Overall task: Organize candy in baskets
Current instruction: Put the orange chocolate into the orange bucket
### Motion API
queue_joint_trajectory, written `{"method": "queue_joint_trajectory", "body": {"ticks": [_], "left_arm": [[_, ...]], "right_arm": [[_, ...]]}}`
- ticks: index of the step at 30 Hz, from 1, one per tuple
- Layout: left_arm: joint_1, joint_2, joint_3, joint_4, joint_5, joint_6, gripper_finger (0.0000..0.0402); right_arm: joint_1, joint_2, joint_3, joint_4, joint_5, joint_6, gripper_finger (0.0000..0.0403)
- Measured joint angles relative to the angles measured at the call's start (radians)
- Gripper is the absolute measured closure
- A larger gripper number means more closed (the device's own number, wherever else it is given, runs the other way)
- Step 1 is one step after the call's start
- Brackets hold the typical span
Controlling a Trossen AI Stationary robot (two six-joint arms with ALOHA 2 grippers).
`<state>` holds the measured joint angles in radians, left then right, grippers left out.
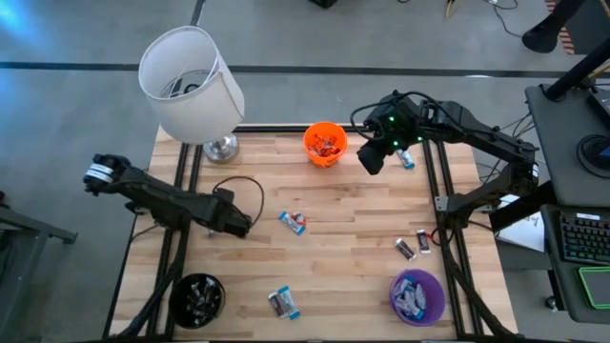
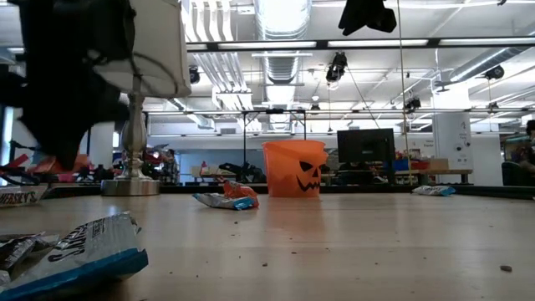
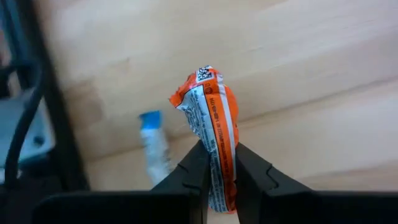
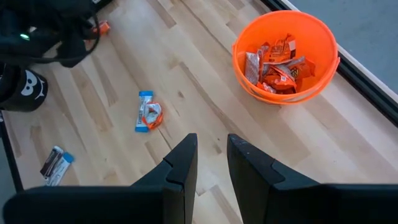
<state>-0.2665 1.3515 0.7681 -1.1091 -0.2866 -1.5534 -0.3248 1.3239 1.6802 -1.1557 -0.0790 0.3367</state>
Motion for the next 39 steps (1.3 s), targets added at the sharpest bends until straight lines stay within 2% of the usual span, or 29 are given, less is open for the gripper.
{"method": "queue_joint_trajectory", "body": {"ticks": [4,9,15,22,28,31,39], "left_arm": [[0.000,-0.008,0.110,0.002,-0.066,0.093,0.0375],[0.010,0.011,0.262,0.010,-0.247,0.222,0.0375],[0.095,0.035,0.403,0.013,-0.353,0.387,0.0375],[0.250,0.054,0.472,0.130,-0.355,0.578,0.0375],[0.376,0.093,0.480,0.400,-0.243,0.795,0.0375],[0.425,0.123,0.479,0.482,-0.201,0.843,0.0375],[0.485,0.218,0.566,0.509,-0.148,0.965,0.0375]], "right_arm": [[0.000,0.000,0.000,0.000,0.000,0.000,0.0323],[0.000,0.000,0.000,-0.008,0.000,-0.004,0.0323],[0.000,0.000,0.000,-0.025,0.000,-0.010,0.0323],[0.000,0.000,0.000,-0.045,0.000,-0.015,0.0323],[0.000,-0.001,0.000,-0.072,0.001,-0.024,0.0323],[0.000,-0.002,0.000,-0.073,0.001,-0.024,0.0323],[0.000,-0.002,0.000,-0.074,0.001,-0.027,0.0323]]}}
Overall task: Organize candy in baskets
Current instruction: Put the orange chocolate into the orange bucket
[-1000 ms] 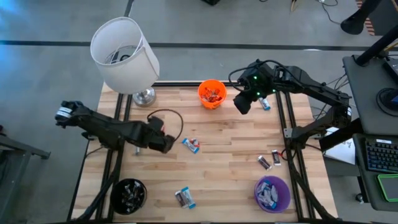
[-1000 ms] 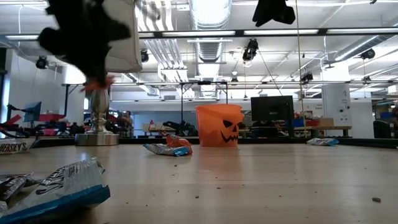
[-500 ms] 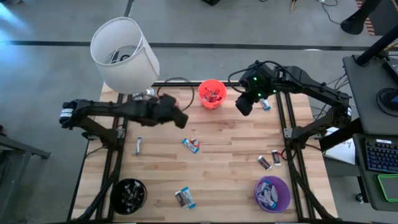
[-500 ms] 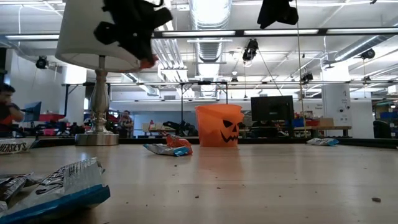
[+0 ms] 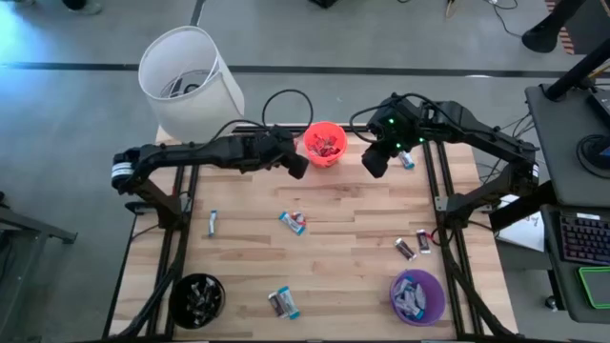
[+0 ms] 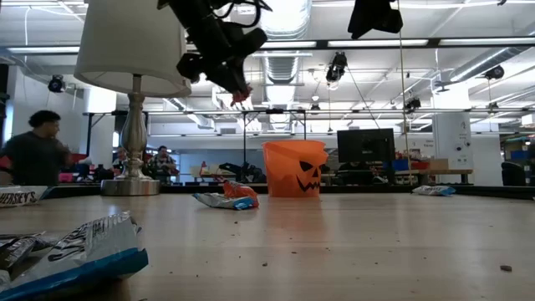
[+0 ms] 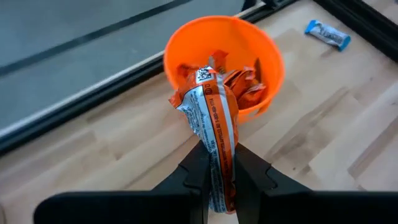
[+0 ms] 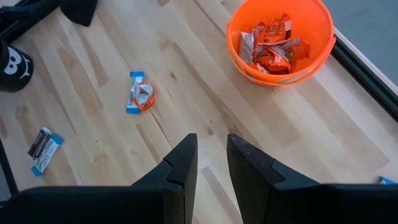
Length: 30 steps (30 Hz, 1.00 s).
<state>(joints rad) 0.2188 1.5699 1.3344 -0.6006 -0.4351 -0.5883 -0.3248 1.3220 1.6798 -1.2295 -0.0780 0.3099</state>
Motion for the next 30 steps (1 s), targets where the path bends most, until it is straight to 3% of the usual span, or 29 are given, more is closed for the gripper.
{"method": "queue_joint_trajectory", "body": {"ticks": [13,22,26,30], "left_arm": [[0.035,0.137,0.239,0.021,0.008,0.214,0.0375],[0.131,0.223,0.249,0.090,0.177,0.218,0.0375],[0.153,0.250,0.248,0.175,0.317,0.296,0.0375],[0.186,0.282,0.250,0.224,0.340,0.285,0.0375]], "right_arm": [[-0.015,0.000,-0.001,0.128,0.008,-0.067,0.0323],[-0.020,0.011,-0.002,0.111,0.023,-0.067,0.0323],[-0.021,0.011,-0.003,0.112,0.026,-0.067,0.0323],[-0.020,0.011,-0.003,0.110,0.025,-0.063,0.0323]]}}
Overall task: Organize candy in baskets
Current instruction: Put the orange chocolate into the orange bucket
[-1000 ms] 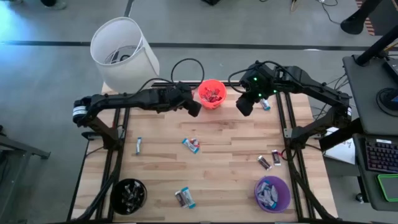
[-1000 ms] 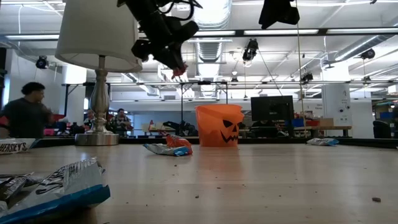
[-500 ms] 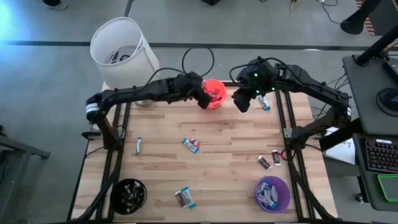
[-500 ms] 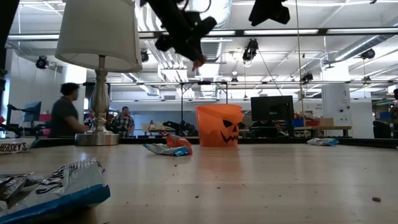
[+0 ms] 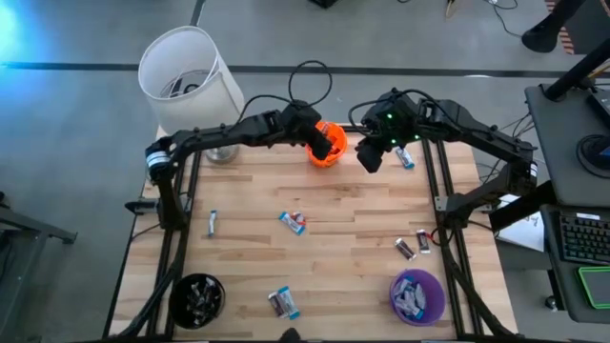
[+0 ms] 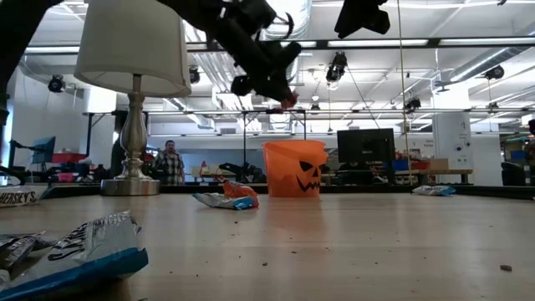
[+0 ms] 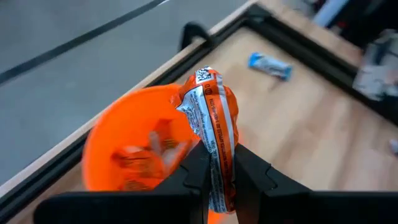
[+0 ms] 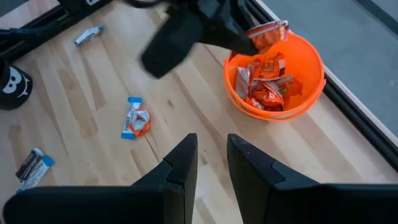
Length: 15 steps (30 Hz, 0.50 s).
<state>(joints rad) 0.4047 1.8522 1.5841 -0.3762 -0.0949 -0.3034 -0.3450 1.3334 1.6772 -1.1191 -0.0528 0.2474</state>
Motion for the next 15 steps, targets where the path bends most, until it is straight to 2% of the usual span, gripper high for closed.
{"method": "queue_joint_trajectory", "body": {"ticks": [3,8,15], "left_arm": [[0.036,0.028,-0.002,-0.004,0.018,-0.023,0.0375],[0.080,0.064,0.026,0.000,0.123,-0.038,0.0362],[0.089,0.110,0.147,-0.069,0.134,-0.006,0.0318]], "right_arm": [[0.000,0.000,0.000,-0.007,0.000,0.008,0.0323],[0.000,0.000,0.000,-0.009,-0.001,0.011,0.0323],[0.000,0.000,0.000,-0.056,-0.002,0.011,0.0323]]}}
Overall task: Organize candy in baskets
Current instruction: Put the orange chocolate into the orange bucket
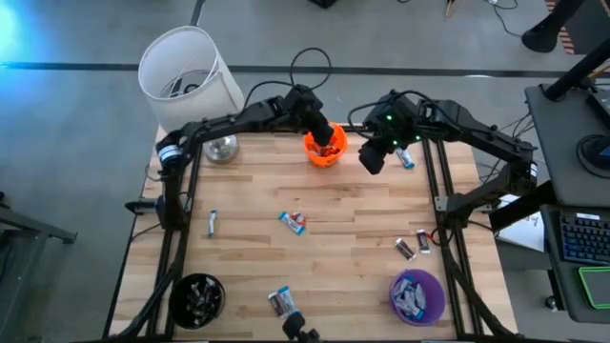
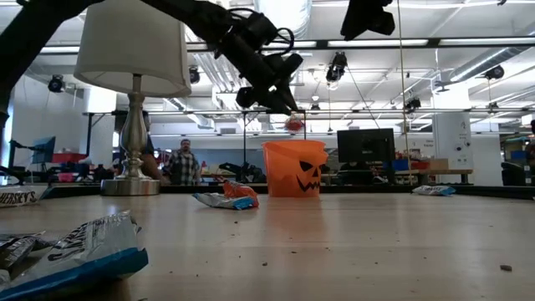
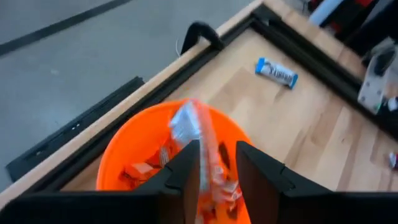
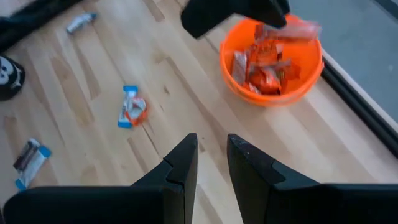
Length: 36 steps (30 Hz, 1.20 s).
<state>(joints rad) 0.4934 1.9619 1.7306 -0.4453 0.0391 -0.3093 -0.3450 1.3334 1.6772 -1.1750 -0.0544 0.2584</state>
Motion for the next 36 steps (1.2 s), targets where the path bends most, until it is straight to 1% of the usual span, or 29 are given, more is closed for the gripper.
{"method": "queue_joint_trajectory", "body": {"ticks": [4,8,12,16,20,23,27,30,33,36], "left_arm": [[0.000,0.039,0.088,-0.126,-0.007,0.040,0.0297],[0.001,0.054,0.165,-0.281,-0.061,0.069,0.0291],[0.002,0.051,0.232,-0.513,-0.121,0.156,0.0292],[-0.004,0.035,0.293,-0.703,-0.174,0.195,0.0292],[-0.011,0.008,0.297,-0.777,-0.197,0.223,0.0292],[-0.013,-0.031,0.263,-0.811,-0.197,0.233,0.0292],[-0.014,-0.109,0.159,-0.828,-0.197,0.209,0.0292],[-0.021,-0.190,0.047,-0.812,-0.197,0.183,0.0293],[-0.031,-0.287,-0.084,-0.762,-0.194,0.134,0.0293],[-0.047,-0.383,-0.209,-0.700,-0.188,0.087,0.0293]], "right_arm": [[0.000,0.000,0.000,-0.060,0.001,0.000,0.0323],[0.000,0.000,0.000,-0.123,0.002,-0.008,0.0323],[0.000,-0.001,0.000,-0.214,0.002,-0.024,0.0323],[0.000,-0.006,0.000,-0.329,0.004,-0.063,0.0323],[0.000,-0.037,-0.028,-0.349,0.044,-0.086,0.0323],[0.000,-0.079,-0.090,-0.329,0.055,-0.086,0.0323],[0.000,-0.149,-0.200,-0.281,0.055,-0.052,0.0323],[0.000,-0.200,-0.289,-0.216,0.054,-0.021,0.0323],[0.000,-0.237,-0.373,-0.135,0.049,0.023,0.0323],[0.000,-0.257,-0.450,-0.016,0.009,0.083,0.0323]]}}
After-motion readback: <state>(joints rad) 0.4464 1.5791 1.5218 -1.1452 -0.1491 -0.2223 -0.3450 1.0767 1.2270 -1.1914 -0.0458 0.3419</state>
